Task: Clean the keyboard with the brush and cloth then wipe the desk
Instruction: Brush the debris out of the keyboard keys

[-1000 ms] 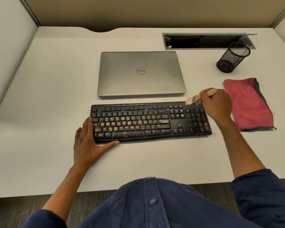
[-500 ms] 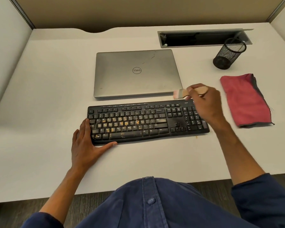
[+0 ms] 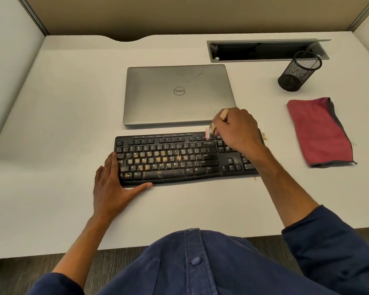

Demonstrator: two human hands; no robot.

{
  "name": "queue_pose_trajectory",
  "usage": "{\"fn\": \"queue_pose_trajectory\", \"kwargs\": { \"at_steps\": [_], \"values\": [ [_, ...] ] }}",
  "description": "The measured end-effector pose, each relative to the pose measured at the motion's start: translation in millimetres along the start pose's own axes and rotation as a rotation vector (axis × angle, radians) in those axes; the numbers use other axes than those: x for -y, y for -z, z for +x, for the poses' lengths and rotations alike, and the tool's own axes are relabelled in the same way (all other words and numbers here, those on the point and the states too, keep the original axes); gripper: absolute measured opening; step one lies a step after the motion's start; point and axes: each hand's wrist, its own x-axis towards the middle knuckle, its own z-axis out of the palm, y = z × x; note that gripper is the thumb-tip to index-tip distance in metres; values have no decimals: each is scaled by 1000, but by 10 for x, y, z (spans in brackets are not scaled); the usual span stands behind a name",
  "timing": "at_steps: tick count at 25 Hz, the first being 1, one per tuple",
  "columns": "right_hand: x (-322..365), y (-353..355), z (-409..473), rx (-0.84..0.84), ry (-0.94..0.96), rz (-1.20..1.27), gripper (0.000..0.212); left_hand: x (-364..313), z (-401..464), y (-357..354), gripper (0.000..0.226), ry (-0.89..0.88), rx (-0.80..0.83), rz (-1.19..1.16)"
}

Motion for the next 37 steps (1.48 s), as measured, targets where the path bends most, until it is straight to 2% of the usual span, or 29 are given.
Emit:
{"fn": "queue_pose_trajectory", "kwargs": {
  "at_steps": [2,5,7,10,14,19,23,27,28,33,37],
  "values": [
    [33,0,7,-6,4,-28,30,-3,3,1,126,0,0,3],
    [73,17,-43,105,53,-174,31,-3,0,-4,127,6,2,4],
    [123,44,-51,89,93,-221,30,-6,1,-2,127,1,1,1],
    [170,-22,-43,-12,93,-123,31,-7,9,-6,127,4,2,0],
    [168,-16,-7,121,78,-96,32,-6,1,-6,127,6,0,3],
    [266,-40,-21,44,101,-32,32,-12,5,1,127,6,3,-7],
    [295,-97,-102,106,126,-148,33,-16,-3,8,127,12,4,-8],
    [312,-141,-86,-85,137,-43,30,-31,1,13,127,4,-6,-6],
    [309,-179,-101,-90,151,-3,29,-32,0,12,127,11,-4,-7],
    [231,-186,-159,124,191,-37,30,-57,-7,25,128,14,-3,-7],
    [214,-123,-71,109,143,54,27,-51,-5,23,128,5,3,-4]
  ]
}}
